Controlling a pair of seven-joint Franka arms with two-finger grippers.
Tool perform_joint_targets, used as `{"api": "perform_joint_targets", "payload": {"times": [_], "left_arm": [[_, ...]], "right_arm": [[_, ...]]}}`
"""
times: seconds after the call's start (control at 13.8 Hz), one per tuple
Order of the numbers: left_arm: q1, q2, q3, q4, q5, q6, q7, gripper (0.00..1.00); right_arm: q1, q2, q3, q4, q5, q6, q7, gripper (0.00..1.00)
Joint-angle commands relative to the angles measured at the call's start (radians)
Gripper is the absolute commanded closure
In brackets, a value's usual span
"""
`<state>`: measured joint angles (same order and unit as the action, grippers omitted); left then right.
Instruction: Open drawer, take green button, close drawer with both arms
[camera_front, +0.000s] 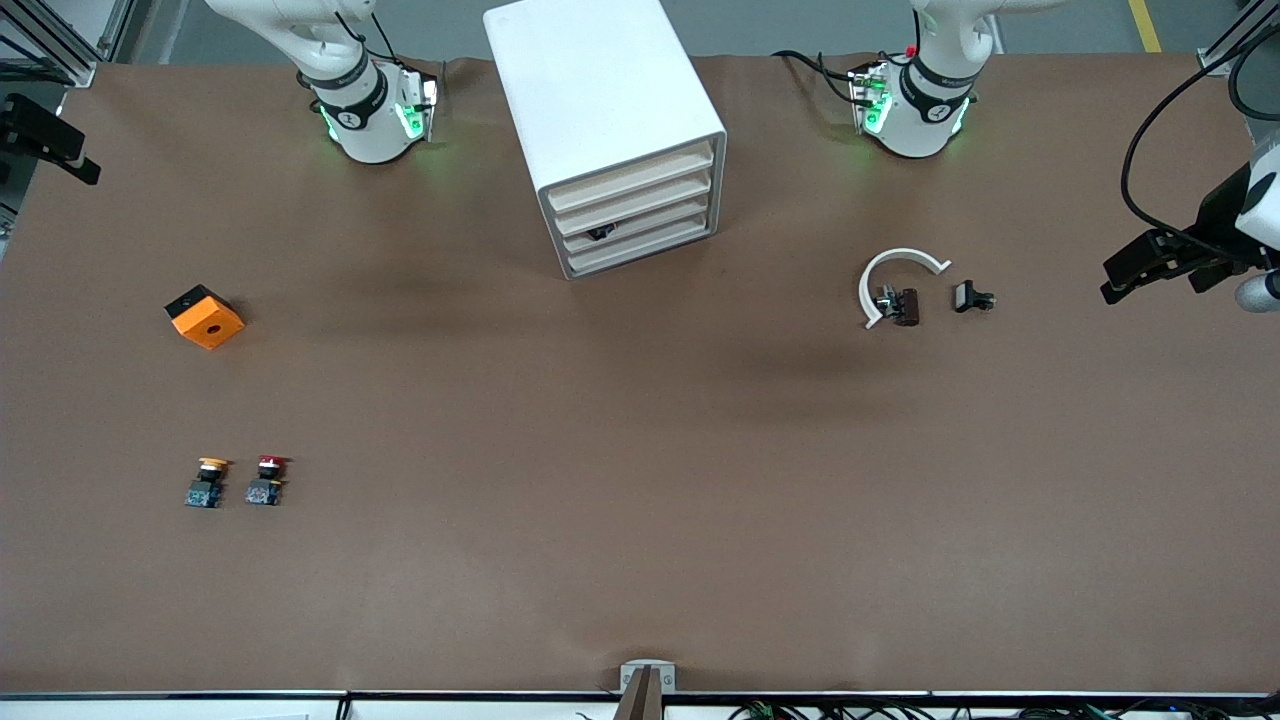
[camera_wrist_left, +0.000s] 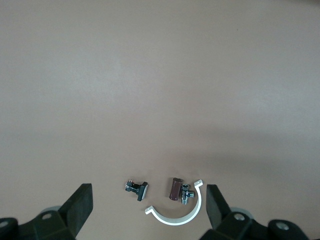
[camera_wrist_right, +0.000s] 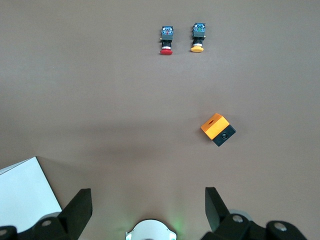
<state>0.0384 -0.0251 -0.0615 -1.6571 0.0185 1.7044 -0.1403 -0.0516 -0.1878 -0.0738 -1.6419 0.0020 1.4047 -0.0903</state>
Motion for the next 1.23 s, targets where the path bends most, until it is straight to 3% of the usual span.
{"api": "perform_joint_targets", "payload": {"times": [0.0,0.58,1.16], "left_arm": [[0.001,-0.006,0.003,0.002,-0.017,-0.014,0.014,0.00],[0.043,0.053,0.008,0.007,-0.103,-0.012,-0.007,0.00],[-0.008,0.203,-0.003,0.008,-0.143,0.046,-0.013,0.00]], "right_arm": [[0.004,-0.021,-0.006,-0.016,0.012,0.000,-0.008,0.00],[0.001,-0.021,-0.009,-0.016,0.012,-0.001,-0.008,0.00],[-0.001,-0.021,-0.011,-0.016,0.012,-0.001,-0.011,0.00]]}}
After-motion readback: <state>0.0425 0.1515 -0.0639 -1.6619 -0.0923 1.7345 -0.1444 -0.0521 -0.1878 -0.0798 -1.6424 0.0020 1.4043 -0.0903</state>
